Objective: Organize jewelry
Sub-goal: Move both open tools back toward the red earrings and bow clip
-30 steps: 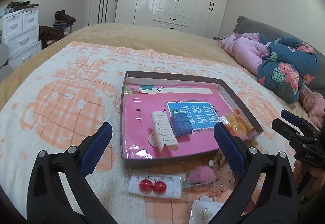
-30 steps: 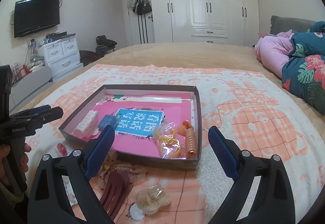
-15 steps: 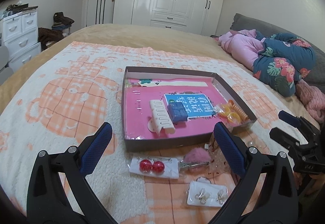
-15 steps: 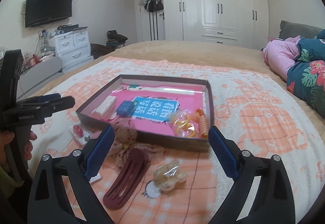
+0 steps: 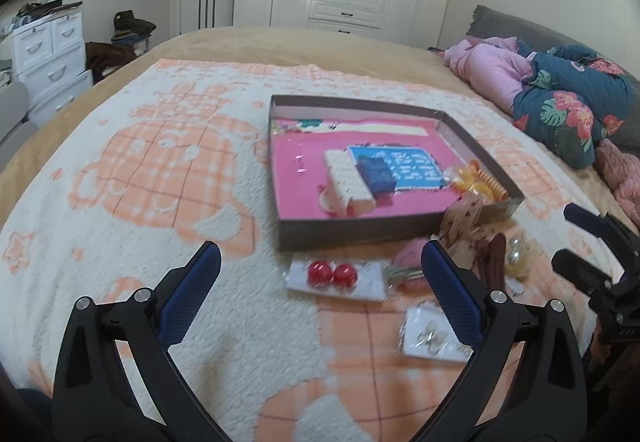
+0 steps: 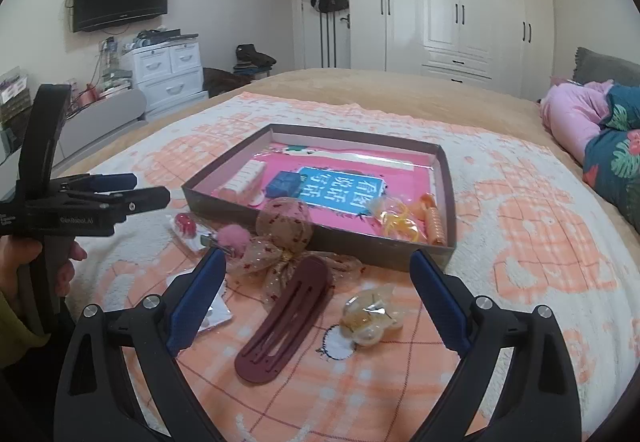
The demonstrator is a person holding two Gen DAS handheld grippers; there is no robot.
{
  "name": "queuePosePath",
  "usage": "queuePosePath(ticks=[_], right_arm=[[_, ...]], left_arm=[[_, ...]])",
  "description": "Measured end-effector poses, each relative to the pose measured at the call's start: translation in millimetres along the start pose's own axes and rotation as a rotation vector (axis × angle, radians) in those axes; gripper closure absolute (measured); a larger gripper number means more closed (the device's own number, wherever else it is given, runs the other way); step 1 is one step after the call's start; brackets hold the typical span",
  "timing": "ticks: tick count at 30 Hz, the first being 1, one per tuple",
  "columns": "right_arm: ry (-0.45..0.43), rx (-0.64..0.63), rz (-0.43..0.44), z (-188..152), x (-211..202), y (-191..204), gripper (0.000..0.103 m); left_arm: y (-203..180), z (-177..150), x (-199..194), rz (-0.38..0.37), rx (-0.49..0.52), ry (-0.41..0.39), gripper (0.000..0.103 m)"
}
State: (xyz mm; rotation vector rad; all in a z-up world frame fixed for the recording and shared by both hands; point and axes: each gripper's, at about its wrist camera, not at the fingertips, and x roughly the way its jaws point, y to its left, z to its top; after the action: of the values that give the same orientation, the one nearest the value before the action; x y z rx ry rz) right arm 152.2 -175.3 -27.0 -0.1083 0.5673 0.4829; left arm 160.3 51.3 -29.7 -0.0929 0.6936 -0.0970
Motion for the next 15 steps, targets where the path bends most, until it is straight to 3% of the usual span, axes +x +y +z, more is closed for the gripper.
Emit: queuePosePath(ticks=[9, 15], right_arm=[[0.042, -0.060, 0.031, 8, 22, 16, 0.024], [0.090, -0.071, 0.046, 14, 45, 21, 0.036]], left_arm=[[10, -12, 14, 0.021, -0.005, 0.074, 0.011], [15, -16, 28, -0.010, -0.033, 0.115, 0.011]])
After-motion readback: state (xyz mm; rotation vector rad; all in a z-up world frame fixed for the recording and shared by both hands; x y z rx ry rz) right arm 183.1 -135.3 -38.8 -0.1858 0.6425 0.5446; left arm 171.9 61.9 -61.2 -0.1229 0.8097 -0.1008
